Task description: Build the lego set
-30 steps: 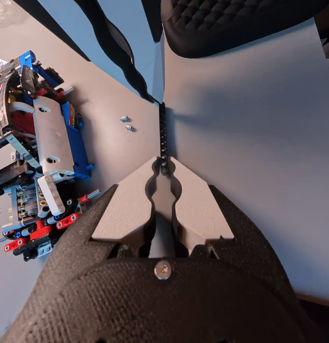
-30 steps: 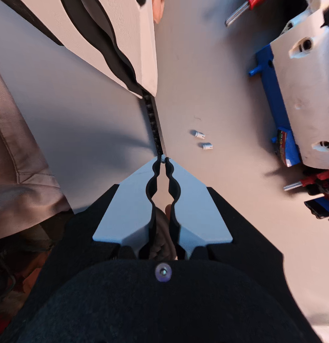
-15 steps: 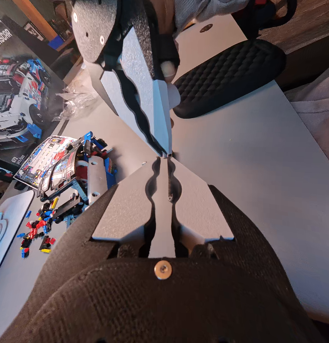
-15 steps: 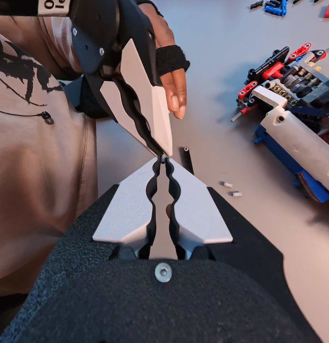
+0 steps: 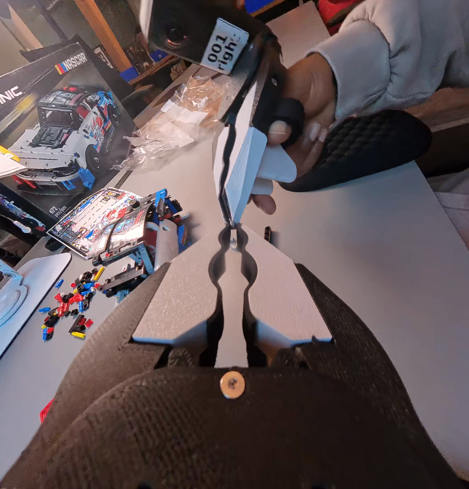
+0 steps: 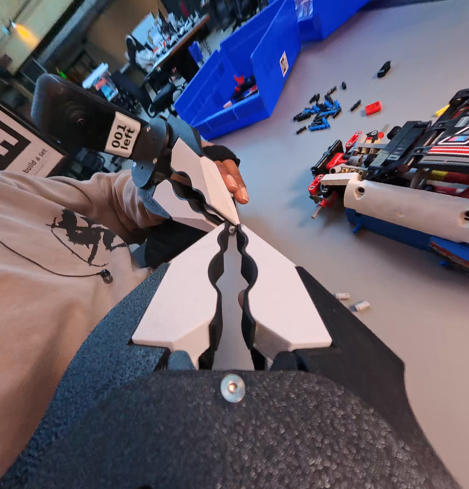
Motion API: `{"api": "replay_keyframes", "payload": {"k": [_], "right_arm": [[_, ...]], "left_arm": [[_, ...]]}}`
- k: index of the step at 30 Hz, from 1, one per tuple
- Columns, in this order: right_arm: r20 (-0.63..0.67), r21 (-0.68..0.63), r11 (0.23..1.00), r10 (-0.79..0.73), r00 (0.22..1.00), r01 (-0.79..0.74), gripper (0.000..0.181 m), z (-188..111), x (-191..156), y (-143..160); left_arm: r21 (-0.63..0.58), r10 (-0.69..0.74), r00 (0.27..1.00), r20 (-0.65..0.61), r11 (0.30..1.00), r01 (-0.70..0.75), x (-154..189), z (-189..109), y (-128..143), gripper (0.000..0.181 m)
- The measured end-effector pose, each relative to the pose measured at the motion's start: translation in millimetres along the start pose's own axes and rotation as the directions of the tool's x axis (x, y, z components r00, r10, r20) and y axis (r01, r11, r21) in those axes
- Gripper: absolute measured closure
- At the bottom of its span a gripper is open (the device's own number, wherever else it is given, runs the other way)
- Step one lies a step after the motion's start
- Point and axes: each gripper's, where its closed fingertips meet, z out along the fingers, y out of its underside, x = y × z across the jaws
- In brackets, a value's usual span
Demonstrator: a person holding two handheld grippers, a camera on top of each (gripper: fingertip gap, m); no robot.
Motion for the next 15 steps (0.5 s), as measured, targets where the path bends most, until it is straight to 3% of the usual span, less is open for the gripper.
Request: {"api": "replay_keyframes", "payload": {"k": [5, 15], "right_arm": [[-0.039, 0.075, 0.997, -0.012, 0.999, 0.015, 0.178, -0.4, -1.3, -5.5], [-0.087, 0.002, 0.998, -0.054, 0.995, 0.055, 0.178, 0.3, 5.8, 2.6]], "left_arm": [[0.021, -0.014, 1.000, 0.020, 1.000, 0.014, -3.8, -2.6, -4.0, 0.178], [-0.029, -0.003, 1.000, 0.029, 1.000, 0.004, -0.9, 2.2, 4.7, 0.178]]}}
